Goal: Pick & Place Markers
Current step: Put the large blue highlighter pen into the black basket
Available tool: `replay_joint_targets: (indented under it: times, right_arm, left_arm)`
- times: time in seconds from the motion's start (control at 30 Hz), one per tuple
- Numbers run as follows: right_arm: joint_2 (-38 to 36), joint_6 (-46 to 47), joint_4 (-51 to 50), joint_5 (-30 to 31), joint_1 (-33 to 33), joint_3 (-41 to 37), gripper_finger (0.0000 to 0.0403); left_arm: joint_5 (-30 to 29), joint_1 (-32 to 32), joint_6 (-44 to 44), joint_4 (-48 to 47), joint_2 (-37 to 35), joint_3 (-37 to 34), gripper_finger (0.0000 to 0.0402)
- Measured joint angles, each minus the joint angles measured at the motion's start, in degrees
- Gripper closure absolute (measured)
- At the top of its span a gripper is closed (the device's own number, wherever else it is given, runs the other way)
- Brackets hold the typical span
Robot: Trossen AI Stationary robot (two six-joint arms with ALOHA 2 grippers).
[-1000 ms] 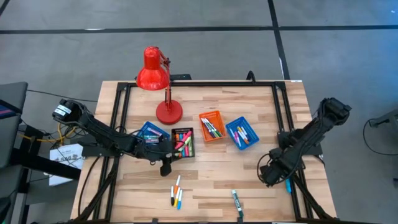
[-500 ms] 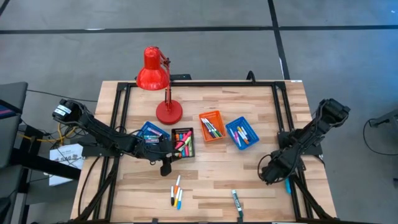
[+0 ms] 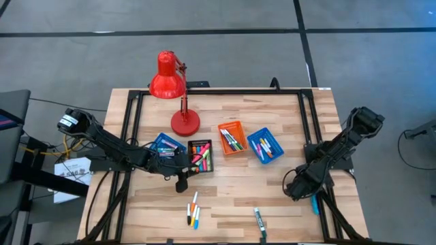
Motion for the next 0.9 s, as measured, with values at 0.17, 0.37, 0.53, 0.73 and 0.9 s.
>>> replay_joint_targets:
  times: [0.17,0.37,0.53,0.73,0.9]
  right_arm:
    - [0.0,-3.8,0.4,3.2,-0.3,0.8,0.0332]
    - [0.1,-9.8,2.2,15.4,-0.7,5.2,0.0336]
    - [0.2,-15.2,1.9,25.6,-2.9,12.9,0.0329]
    - [0.1,-33.1,2.0,46.5,-8.2,21.9,0.0339]
    - [0.1,-52.5,8.2,61.8,-14.6,23.9,0.0337]
  left_arm:
    - [0.0,0.0,0.1,0.0,0.0,0.0,0.0263]
    - [0.0,0.0,0.1,0.1,0.0,0.0,0.0263]
    - [0.0,0.0,0.1,0.3,0.0,0.0,0.0263]
    - [0.0,0.0,0.1,0.9,0.0,0.0,0.0263]
    - [0.0,0.0,0.1,1.2,0.0,0.0,0.0263]
